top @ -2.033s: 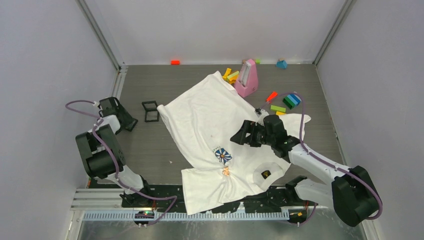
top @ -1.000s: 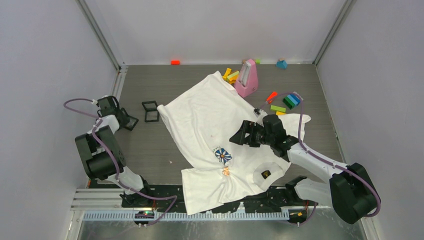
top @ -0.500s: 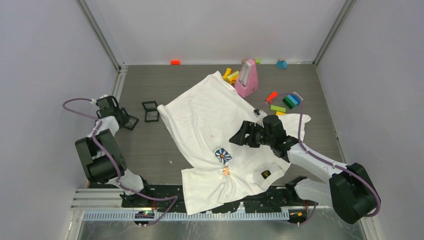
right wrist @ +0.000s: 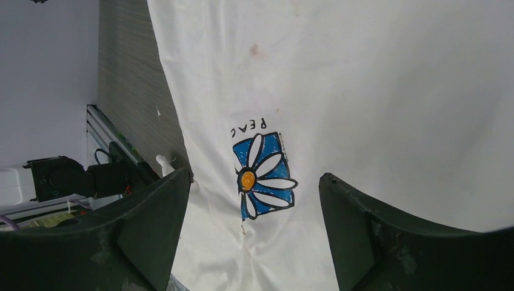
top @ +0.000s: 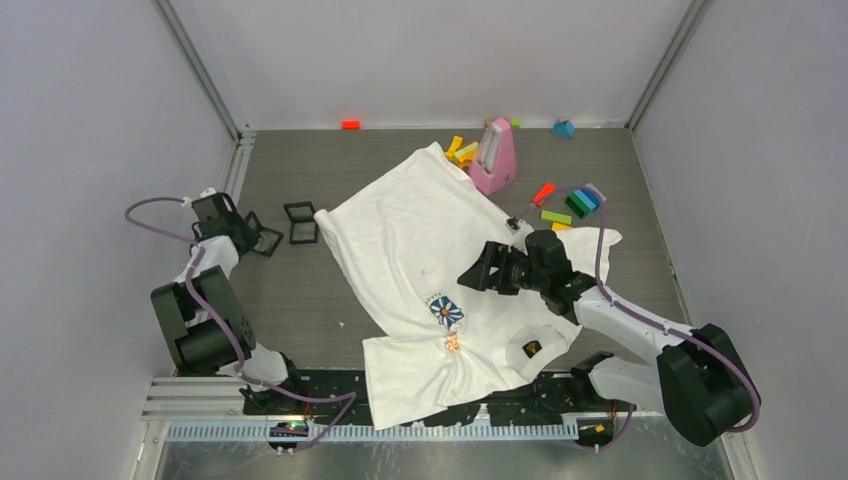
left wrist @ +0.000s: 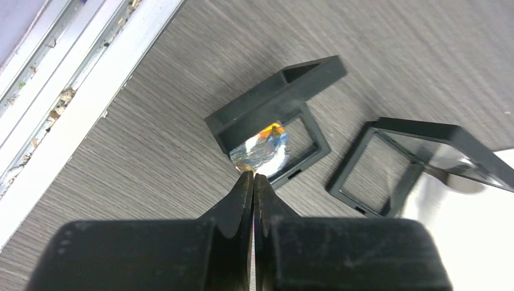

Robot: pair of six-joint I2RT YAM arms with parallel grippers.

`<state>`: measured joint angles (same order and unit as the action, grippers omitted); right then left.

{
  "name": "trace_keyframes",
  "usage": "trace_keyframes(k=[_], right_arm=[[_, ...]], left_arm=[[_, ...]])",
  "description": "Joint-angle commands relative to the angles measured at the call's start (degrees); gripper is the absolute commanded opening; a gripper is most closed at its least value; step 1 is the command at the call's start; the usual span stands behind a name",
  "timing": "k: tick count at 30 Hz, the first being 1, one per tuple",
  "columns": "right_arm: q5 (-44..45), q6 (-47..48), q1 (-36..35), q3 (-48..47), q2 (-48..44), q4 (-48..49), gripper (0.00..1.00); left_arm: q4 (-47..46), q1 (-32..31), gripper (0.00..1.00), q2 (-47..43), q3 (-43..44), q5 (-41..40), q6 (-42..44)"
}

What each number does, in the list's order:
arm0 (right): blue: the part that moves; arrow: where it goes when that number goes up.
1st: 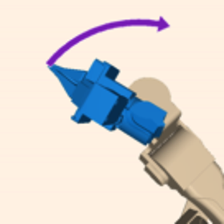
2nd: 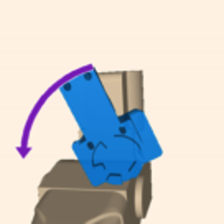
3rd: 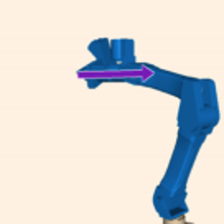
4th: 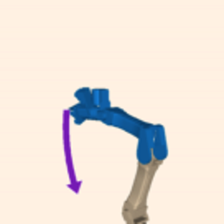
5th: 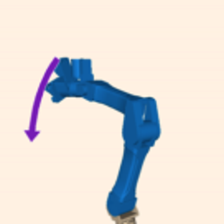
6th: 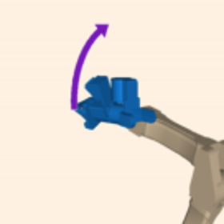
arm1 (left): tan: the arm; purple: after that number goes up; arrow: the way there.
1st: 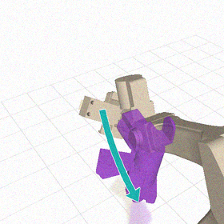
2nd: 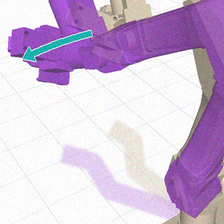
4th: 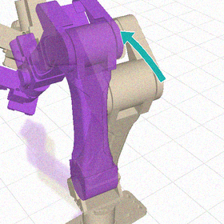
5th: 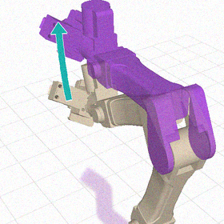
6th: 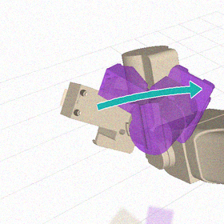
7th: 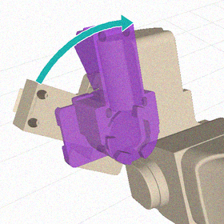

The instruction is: Pin the brooch onto the clothing

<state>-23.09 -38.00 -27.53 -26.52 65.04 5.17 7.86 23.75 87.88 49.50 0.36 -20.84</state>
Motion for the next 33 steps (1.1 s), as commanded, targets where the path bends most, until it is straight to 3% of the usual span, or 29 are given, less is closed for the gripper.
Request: trace_keyframes(k=[1,4,12,17,24,33], right_arm=[[-0.8,-0.4,0.3,-0.4,-0.5,3.0,0.83],[-0.9,-0.4,0.3,-0.2,-0.6,3.3,0.83],[-1.4,-0.4,0.3,0.5,-1.0,4.4,0.83],[-1.6,-0.3,0.3,0.5,-0.5,4.7,0.83],[-2.0,-0.3,0.3,0.4,0.4,5.3,0.83],[-2.1,-0.2,0.3,0.4,1.3,5.5,0.83]], left_arm=[[-3.6,0.4,0.0,-5.5,-1.2,2.6,-1.3],[-3.4,0.4,0.02,-4.2,-0.9,1.1,-1.4],[-4.0,0.4,0.37,3.1,3.2,0.7,-1.0],[-4.4,0.4,0.47,5.9,4.2,0.4,-0.2],[-5.0,0.4,0.53,8.2,5.0,1.2,0.1],[-4.6,0.4,0.5,10.9,6.2,2.7,-0.2]])
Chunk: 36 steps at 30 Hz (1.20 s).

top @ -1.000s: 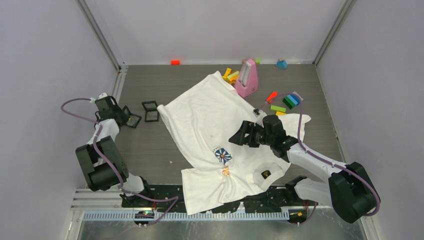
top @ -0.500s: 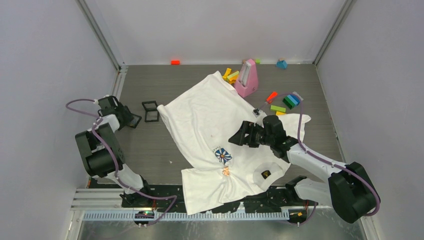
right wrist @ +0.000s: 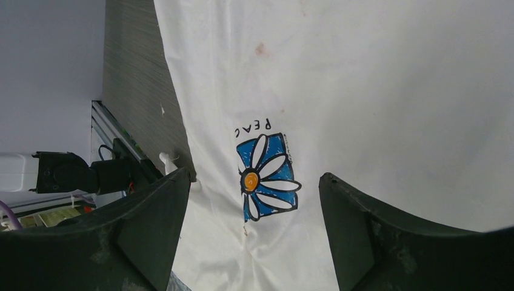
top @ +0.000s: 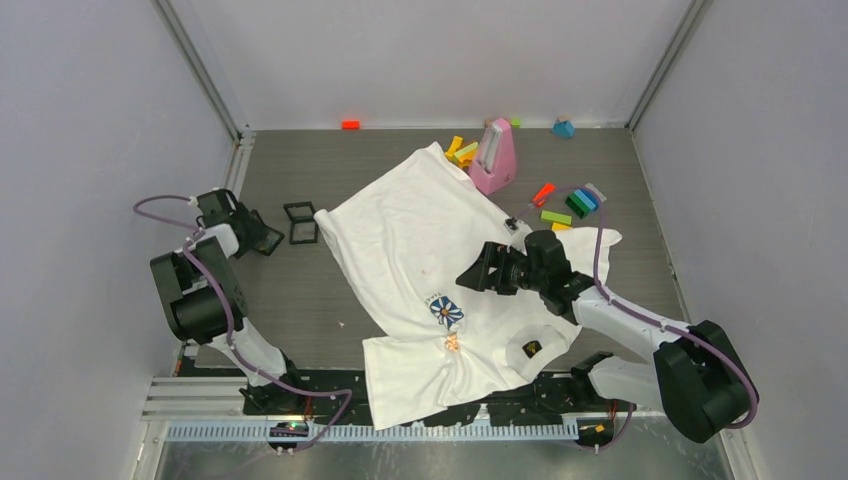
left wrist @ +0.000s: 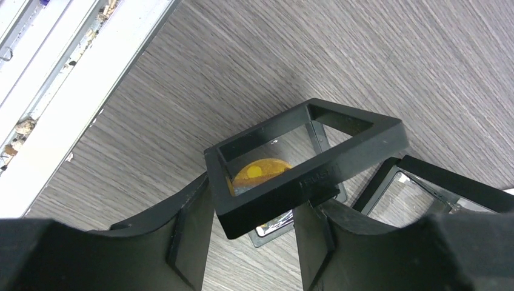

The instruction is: Pin the brooch onto the clothing

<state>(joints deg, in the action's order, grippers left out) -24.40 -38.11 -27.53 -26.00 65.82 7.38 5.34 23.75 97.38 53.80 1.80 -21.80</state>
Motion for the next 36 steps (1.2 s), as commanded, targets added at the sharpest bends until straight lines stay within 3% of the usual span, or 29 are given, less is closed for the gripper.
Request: trace_keyframes(k=[1,13,16,25,36], right_arm=[[-0.7,0.0,0.3,-0.2,0.5,3.3,0.83],[-1.1,0.0,0.3,-0.2,0.4,3.3,0.82],[-1.1,0.0,0.3,-0.2,0.3,3.2,0.82],[-1.4,-0.1,0.3,-0.2,0.4,3.6,0.83],[-1.9,-0.5,0.3,-0.2,0.5,4.1,0.82]], left_arm=[[-2.2,0.4,0.5,1.5,1.8,1.4,0.7],[-1.5,0.4,0.48,3.2,2.2,2.7,0.7],[-1.5,0.4,0.37,2.9,2.1,2.6,0.6],[-0.4,0.4,0.26,-1.8,0.8,0.5,1.4],[1.0,0.3,0.05,-8.4,-1.2,0.9,0.0]])
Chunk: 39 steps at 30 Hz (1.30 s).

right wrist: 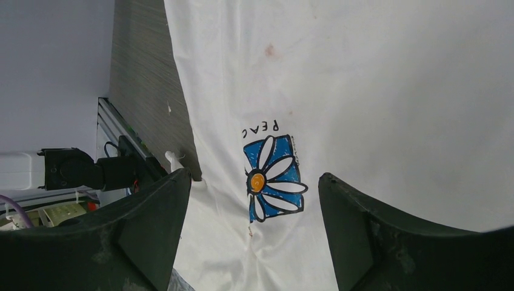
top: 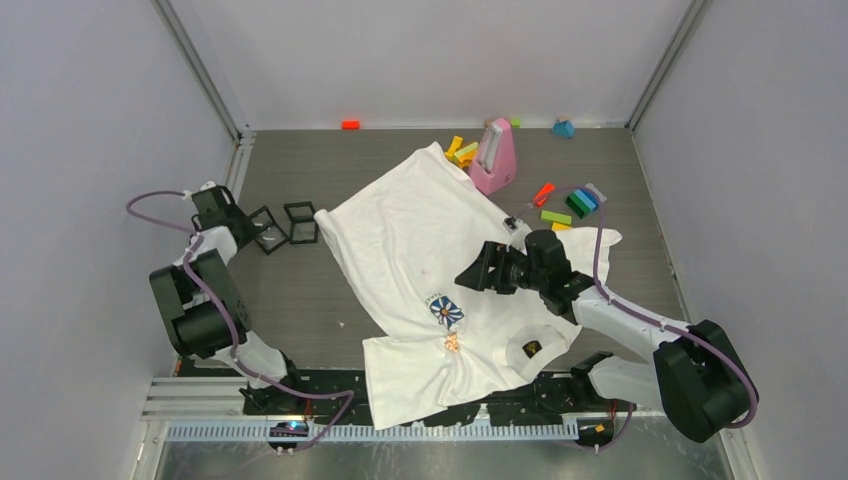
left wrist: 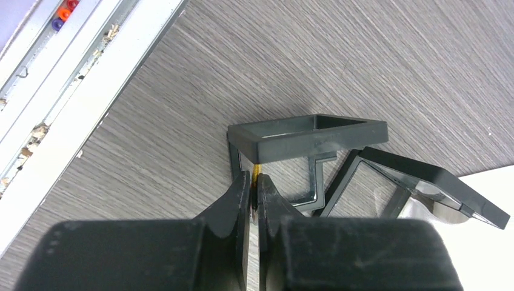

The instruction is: Pin the brooch onto the clothing

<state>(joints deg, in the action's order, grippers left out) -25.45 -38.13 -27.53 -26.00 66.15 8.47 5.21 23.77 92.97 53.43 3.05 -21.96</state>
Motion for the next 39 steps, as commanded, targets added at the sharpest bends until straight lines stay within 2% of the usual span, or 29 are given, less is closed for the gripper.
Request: trace_keyframes(k=[1,5,9,12,17,20,23,25,28,34,39], right_arm=[[-0.9,-0.5,0.3,-0.2,0.1,3.0,0.82],[-0.9,-0.1,0.3,-0.8,-0.7,1.9,0.82],[-1.2,0.1,0.3,-2.1,-2.8,-1.2,0.82],[-1.6,-1.3,0.3,-2.1,-6.0,-1.8,0.82],[-3.5,-4.4,0.3,-1.9,-9.8,-0.2,0.82],[-6.0,-6.4,0.2,-2.0,-11.2,2.9,0.82],[-8.4,-9.1,0.0,-2.2,-12.1,6.0,0.82],[-9.4,-10.9,-0.4,-2.2,-12.6,8.7,0.8],[-9.9,-13.4,-1.3,-2.2,-13.3,14.0,0.78],[-6.9,-15.9,-6.1,-3.6,-13.4,18.4,0.75],[-2.0,-14.2,-13.4,-6.4,-11.1,18.3,0.6]], left_arm=[[1.4,0.3,0.03,-5.0,-1.3,-0.3,-0.1],[3.6,-0.4,0.0,-11.7,-3.4,1.4,-1.5],[6.8,-4.9,0.0,-20.7,-4.9,0.2,-1.3],[10.6,-8.3,0.0,-26.4,-4.9,3.1,-1.3],[11.1,-13.4,0.0,-35.7,-8.0,16.0,-3.9],[10.6,-17.0,0.0,-39.3,-9.1,28.1,-3.7],[6.5,-21.1,0.0,-40.8,-10.6,41.1,-5.8],[0.1,-24.9,0.0,-40.2,-12.1,49.3,-9.6],[-11.0,-30.1,0.0,-37.7,-13.6,57.2,-15.9],[-24.6,-39.0,0.0,-32.7,-12.5,64.1,-22.2],[-27.8,-43.2,0.0,-30.6,-12.0,65.0,-23.9]])
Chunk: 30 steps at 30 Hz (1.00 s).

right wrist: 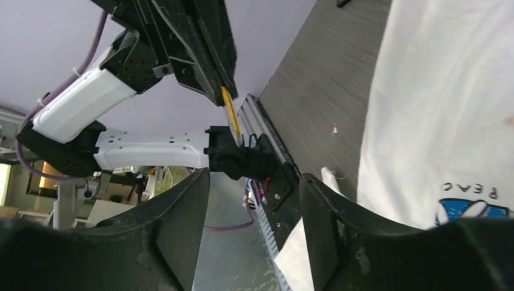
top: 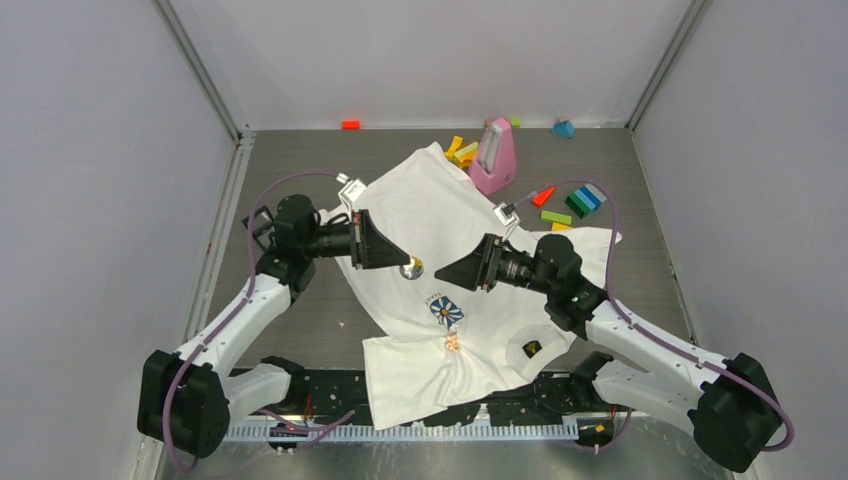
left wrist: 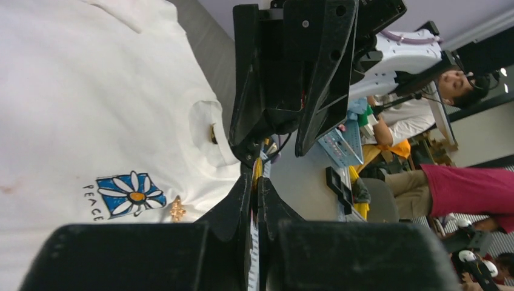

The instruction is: Pin the brooch onto the clothing

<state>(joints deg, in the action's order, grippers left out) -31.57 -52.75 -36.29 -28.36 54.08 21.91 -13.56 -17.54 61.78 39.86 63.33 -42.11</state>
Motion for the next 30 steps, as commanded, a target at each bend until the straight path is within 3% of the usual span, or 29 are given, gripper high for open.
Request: trace_keyframes(k=[1,10,23,28,29,30], right_arm=[[4.6,0.7,-5.3,-4.4,1.2,5.2,0.59],[6.1,1.7,-9.0,-5.2,3.1,6.5,0.41],[5.7,3.4,-9.4,-8.0,5.5,6.4,0.28],[5.5,3.5,-9.3,-7.9,5.8,6.7,0.03],[5.6,3.8,-9.4,-7.8,5.7,6.5,0.02],[6.1,4.1,-9.4,-7.6,5.6,6.3,0.01]], left_arm=[[-9.7,-2.0,0.0,0.5,1.3,4.8,-4.2],[-9.7,-2.1,0.0,-0.4,0.9,5.1,-4.1],[-9.8,-3.5,0.0,0.1,0.9,5.8,-4.2],[-9.5,-3.5,0.0,0.4,0.8,5.1,-4.1],[-9.2,-3.5,0.0,0.4,0.9,4.7,-4.0],[-8.2,-3.5,0.09,0.5,1.1,4.1,-3.6]])
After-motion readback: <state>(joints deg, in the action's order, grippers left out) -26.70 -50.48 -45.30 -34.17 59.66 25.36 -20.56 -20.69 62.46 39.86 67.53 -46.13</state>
